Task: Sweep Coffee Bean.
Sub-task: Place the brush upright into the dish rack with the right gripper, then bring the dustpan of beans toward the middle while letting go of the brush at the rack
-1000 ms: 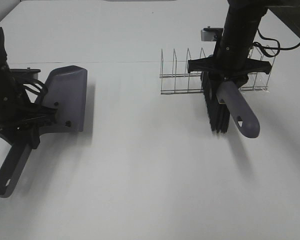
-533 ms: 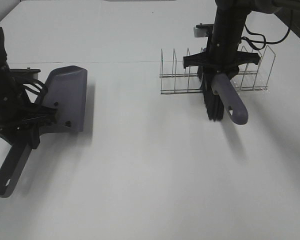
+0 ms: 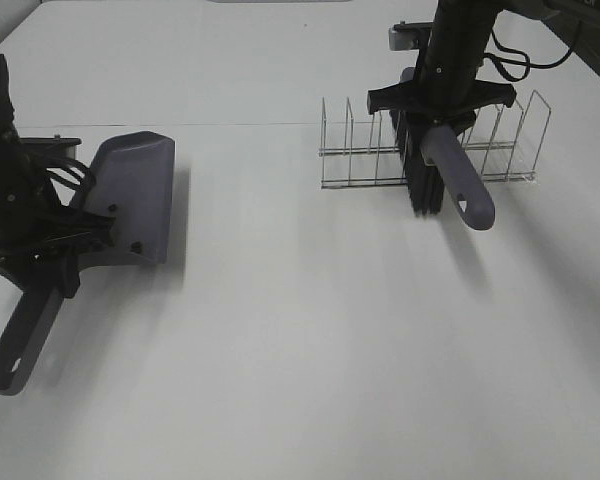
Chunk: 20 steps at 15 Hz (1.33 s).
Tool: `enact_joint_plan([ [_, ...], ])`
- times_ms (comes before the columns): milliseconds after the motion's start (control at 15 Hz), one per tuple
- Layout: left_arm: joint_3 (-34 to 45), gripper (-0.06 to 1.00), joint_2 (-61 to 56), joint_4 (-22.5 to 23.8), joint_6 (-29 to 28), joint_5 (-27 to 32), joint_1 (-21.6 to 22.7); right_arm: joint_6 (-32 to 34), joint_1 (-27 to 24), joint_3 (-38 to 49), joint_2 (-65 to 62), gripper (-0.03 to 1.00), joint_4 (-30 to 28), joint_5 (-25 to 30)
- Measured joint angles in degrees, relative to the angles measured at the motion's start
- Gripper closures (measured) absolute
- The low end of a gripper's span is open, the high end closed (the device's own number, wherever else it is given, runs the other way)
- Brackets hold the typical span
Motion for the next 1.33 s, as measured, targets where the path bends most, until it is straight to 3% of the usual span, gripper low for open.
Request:
enact_joint_plan([
  [200,0.00,0.61,0.00,-0.11,-0.23,0.00,0.00,-0.63,-0.17,0.00,0.00,0.62,0.69,0.06],
  [333,0.00,0.61,0.00,-0.46,-0.69,0.23,0.00,-3.55,-0.11,0.00,-0.11,0.23,3.95,-0.34],
  [400,0.00,0.61,0.00,-0.52,-0.80,0.63,0.00,-4.13,0.00,0.00,-0.46,0.10,4.35,-0.34],
  [467,0.00,0.61,0.00,-0.52,-0.80,1.26,0.00,-4.35,0.06,0.00,-1.20,0.04,4.64,-0.34],
  [933,0.00,0.61,0.00,-0.52,-1.55,1.38,0.00,-4.53,0.06,1.49,-10.31,0.00,4.87,-0.40],
  [1333,0.00,0.61,0.00,-0.52,-2.52,1.38,0.00,-6.02,0.06,14.44,-25.10,0.02,5.44,-0.40],
])
